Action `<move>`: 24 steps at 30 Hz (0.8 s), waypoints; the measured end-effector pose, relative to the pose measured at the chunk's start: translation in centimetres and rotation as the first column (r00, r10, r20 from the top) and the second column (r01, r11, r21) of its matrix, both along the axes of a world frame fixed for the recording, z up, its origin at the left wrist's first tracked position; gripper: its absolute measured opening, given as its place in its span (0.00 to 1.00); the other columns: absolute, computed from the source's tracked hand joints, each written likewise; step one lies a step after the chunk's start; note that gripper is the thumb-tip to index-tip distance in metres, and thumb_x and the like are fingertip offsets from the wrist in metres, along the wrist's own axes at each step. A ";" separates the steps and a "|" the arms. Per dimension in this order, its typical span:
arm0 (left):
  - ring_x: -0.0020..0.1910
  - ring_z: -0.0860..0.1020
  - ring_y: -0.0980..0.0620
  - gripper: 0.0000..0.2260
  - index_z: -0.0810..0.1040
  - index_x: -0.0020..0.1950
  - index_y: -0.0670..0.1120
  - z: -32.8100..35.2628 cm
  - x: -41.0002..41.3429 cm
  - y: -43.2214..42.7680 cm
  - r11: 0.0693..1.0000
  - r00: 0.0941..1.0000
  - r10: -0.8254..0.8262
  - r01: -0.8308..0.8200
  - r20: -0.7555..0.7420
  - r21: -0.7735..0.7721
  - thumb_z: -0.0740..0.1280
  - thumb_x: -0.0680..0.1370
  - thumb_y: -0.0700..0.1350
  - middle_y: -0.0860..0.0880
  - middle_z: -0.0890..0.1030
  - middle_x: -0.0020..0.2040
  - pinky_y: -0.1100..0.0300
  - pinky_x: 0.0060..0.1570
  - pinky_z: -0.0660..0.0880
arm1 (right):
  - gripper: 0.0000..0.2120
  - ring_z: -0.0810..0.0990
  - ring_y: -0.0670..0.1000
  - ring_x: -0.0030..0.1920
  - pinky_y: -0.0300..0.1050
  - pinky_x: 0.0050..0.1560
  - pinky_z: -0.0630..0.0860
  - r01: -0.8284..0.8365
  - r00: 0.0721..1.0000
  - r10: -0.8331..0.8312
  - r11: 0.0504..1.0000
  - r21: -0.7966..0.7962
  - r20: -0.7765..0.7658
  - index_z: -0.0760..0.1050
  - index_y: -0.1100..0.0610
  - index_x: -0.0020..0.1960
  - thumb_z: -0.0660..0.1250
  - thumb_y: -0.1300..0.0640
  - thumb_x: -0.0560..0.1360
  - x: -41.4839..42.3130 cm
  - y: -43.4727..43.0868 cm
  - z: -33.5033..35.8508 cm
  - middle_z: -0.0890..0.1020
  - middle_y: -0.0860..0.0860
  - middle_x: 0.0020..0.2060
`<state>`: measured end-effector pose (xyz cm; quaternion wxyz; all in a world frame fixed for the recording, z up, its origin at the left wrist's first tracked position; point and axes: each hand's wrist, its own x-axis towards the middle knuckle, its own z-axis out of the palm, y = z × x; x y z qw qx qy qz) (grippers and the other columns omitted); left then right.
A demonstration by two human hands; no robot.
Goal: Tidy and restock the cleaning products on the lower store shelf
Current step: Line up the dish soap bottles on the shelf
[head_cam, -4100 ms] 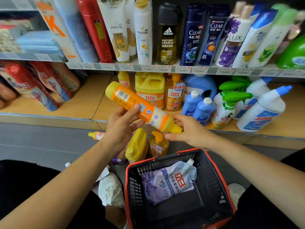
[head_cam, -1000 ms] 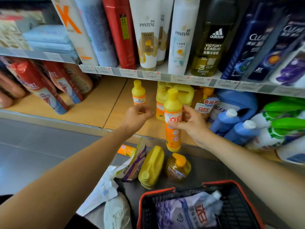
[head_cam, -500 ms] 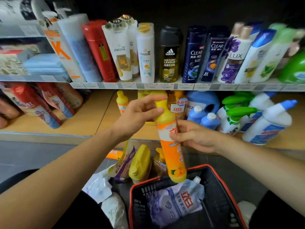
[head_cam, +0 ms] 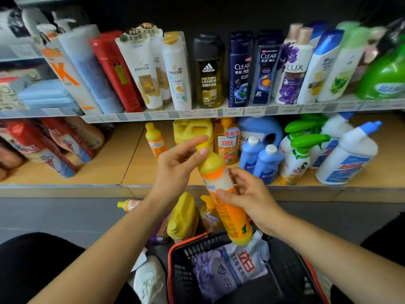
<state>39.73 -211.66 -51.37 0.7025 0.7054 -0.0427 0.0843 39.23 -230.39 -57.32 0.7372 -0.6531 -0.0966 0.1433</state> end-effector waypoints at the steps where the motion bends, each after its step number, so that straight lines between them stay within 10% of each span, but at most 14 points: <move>1: 0.51 0.80 0.46 0.14 0.82 0.62 0.47 0.0 0.1 0.2 0.999 1.000 -0.030 0.029 -0.010 -0.019 0.70 0.76 0.45 0.33 0.82 0.51 0.51 0.54 0.77 | 0.22 0.83 0.55 0.57 0.47 0.56 0.81 -0.058 0.996 0.061 0.997 0.048 -0.063 0.78 0.54 0.62 0.76 0.54 0.69 0.1 -0.2 0.0 0.85 0.52 0.56; 15: 0.61 0.82 0.47 0.18 0.76 0.67 0.45 -0.9 1.0 0.9 0.913 0.930 -0.351 0.315 -0.105 -0.258 0.67 0.77 0.42 0.46 0.85 0.58 0.52 0.59 0.80 | 0.29 0.79 0.62 0.61 0.58 0.65 0.75 -0.373 0.798 0.502 0.846 0.382 -0.334 0.78 0.57 0.65 0.78 0.47 0.68 1.6 -1.2 -0.4 0.78 0.64 0.64; 24: 0.56 0.84 0.50 0.20 0.77 0.69 0.44 -1.9 0.5 1.0 0.980 0.992 -0.123 0.116 -0.031 -0.160 0.70 0.76 0.40 0.49 0.87 0.51 0.57 0.55 0.80 | 0.20 0.83 0.54 0.57 0.47 0.56 0.80 -0.109 0.987 0.119 0.990 0.094 -0.107 0.79 0.52 0.61 0.75 0.56 0.69 0.6 0.5 -0.4 0.85 0.54 0.56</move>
